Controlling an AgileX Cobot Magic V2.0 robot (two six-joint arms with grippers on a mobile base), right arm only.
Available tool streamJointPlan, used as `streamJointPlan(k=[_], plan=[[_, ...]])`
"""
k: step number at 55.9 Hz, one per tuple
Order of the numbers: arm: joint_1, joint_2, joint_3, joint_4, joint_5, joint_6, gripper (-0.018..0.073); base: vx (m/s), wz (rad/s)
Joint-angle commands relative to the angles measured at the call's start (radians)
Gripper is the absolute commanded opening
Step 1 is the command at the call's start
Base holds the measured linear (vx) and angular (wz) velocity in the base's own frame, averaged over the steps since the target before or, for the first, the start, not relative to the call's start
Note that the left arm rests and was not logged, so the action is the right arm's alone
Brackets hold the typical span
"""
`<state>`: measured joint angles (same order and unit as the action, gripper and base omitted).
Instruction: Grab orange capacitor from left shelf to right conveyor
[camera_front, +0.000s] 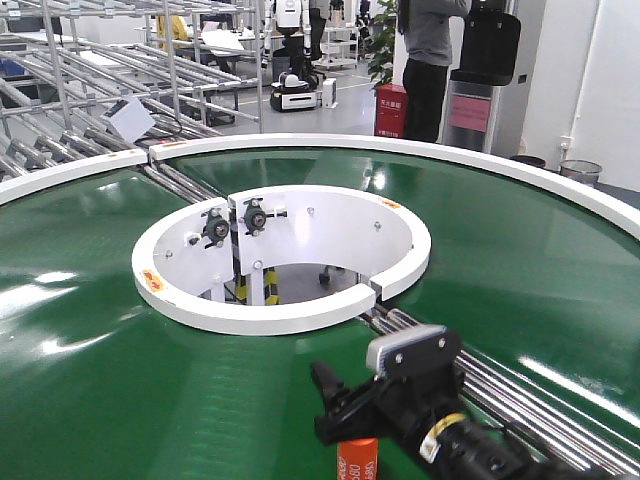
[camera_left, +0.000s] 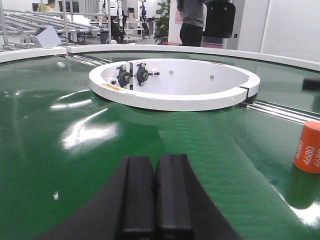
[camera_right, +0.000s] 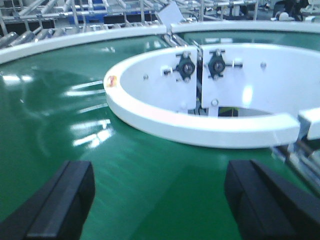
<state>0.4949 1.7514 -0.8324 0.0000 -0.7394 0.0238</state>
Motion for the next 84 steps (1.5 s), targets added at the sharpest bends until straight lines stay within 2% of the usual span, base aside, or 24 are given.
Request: streamJointPlan(k=[1,6,11,22,25,37,59,63,69,78,84], plan=[[-0.006,-0.177,-0.023,-0.011,0.062,-0.017,0.0594,0.0,0.0],[-0.006,-0.32,-0.023,-0.011,0.228,-0.024,0.058,0.0,0.0],[-0.006,-0.488,-0.023,-0.015,0.383,-0.047,0.0524,0.0,0.0],[-0.003,-0.763,-0.023,-0.014,0.676,-0.047,0.0282,0.0,0.0],[-0.004,-0.812,-0.023,-0.014,0.72,-0.047,0.0195,0.0,0.0],[-0.004,-0.942,-0.023,-0.009,0.833,-0.044,-0.0013,0.0,0.0],[-0.004,-0.981,-0.023,-0.009,0.846,-0.045,-0.0013,0.0,0.0],[-0.01,-1.008,-0.016,-0.016,0.884,-0.045,-0.0013,0.0,0.0],[-0.104,-1.124,0.107,-0.028,0.882,-0.024,-0.0011,0.0,0.0],[-0.325,-1.41,0.364,-0.098,0.878,0.004,-0.0011,0.0,0.0],[-0.414,-1.582,0.521,-0.118,0.888,0.004,-0.0011,0.0,0.0]])
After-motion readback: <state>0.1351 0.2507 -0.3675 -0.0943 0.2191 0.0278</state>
